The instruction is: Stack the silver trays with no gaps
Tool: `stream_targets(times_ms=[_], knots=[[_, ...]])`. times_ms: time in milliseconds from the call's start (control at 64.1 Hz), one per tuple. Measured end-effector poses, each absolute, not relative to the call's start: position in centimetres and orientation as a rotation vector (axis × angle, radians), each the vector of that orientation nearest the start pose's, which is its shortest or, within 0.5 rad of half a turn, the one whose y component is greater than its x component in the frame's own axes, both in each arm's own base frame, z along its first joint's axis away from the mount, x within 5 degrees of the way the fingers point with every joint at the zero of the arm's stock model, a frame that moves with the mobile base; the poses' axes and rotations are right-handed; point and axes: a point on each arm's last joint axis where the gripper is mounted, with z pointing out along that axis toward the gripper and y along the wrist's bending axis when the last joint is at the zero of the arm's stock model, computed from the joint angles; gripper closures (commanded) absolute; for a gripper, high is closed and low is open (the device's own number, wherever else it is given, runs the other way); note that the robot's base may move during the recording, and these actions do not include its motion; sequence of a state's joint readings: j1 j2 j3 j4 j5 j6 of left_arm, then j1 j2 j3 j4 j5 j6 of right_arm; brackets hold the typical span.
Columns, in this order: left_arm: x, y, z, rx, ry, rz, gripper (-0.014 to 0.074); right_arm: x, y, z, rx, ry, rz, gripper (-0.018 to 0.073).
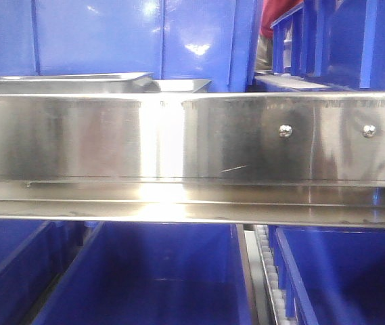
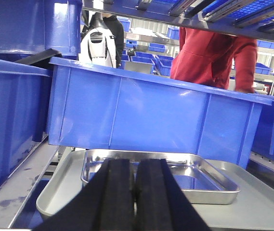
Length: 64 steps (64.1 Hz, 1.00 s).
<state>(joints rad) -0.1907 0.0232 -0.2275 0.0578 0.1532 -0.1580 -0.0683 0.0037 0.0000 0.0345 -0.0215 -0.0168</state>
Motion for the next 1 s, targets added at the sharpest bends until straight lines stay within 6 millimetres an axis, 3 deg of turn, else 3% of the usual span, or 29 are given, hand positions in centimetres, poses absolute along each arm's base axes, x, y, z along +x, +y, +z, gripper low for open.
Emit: stream_targets(times_ms=[998], knots=[[4.19,-0.73,27.38,0.057,1.435,-0.234,0.0602,5.61,-0.39,21.57,0.061,1.456,-0.045,0.0643]])
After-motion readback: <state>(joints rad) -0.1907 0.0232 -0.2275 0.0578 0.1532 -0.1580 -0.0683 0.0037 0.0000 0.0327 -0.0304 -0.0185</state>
